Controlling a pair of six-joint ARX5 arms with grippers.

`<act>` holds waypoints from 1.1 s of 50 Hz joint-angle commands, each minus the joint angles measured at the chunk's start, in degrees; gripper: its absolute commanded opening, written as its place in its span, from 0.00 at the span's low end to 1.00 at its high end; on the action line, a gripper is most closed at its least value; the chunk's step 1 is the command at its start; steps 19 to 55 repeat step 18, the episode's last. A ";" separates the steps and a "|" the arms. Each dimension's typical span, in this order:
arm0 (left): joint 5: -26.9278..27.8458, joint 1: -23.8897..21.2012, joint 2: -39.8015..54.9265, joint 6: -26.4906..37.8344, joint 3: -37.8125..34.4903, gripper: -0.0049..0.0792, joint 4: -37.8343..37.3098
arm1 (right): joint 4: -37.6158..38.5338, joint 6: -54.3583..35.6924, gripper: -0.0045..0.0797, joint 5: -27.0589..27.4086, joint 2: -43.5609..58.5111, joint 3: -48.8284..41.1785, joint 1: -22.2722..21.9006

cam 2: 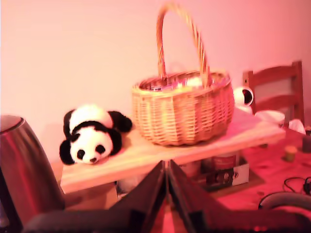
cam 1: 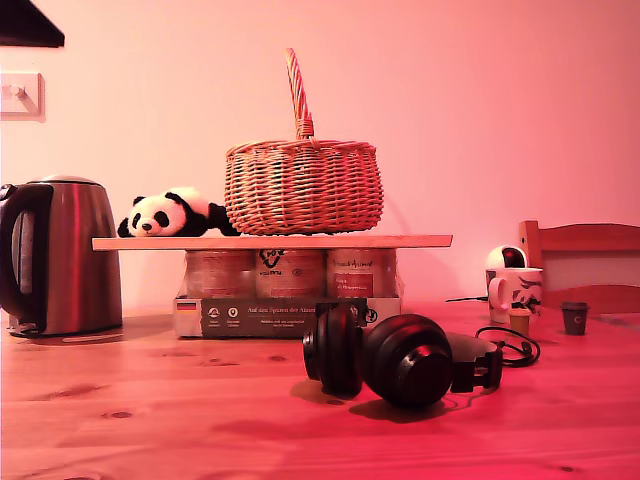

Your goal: Pick up the straw basket and place it on the shelf behind you

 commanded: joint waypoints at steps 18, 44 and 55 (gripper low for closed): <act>0.09 0.13 0.24 -1.70 -1.33 0.04 0.63 | -8.85 -0.04 0.04 -0.02 -0.37 0.33 0.24; 0.09 0.13 0.24 -1.70 -1.33 0.04 0.63 | -8.85 -0.04 0.04 -0.02 -0.37 0.33 0.24; 0.09 0.13 0.24 -1.70 -1.33 0.04 0.63 | -8.85 -0.04 0.04 -0.02 -0.37 0.33 0.24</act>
